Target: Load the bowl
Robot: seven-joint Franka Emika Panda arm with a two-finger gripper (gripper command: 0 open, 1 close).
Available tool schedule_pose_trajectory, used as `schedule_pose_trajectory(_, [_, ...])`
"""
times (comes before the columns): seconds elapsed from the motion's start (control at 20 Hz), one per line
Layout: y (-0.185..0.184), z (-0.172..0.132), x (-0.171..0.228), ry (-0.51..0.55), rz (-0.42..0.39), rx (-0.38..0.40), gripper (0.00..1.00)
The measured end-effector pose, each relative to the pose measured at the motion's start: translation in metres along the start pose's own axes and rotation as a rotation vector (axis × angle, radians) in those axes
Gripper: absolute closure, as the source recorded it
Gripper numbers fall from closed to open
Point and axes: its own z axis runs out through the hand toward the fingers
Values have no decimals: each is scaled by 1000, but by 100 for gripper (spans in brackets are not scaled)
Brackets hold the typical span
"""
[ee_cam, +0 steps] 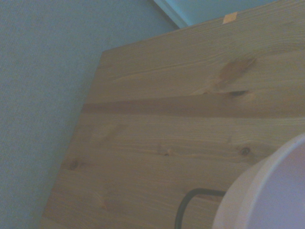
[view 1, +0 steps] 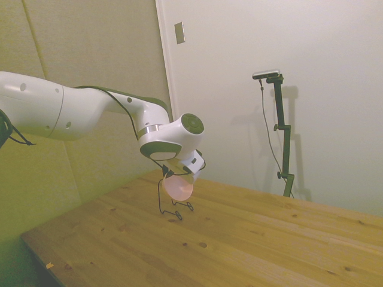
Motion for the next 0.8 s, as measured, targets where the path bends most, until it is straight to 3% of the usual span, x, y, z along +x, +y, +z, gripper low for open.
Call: schedule_pose_trajectory(0.8, [25,24,4,-73,-51,129,100])
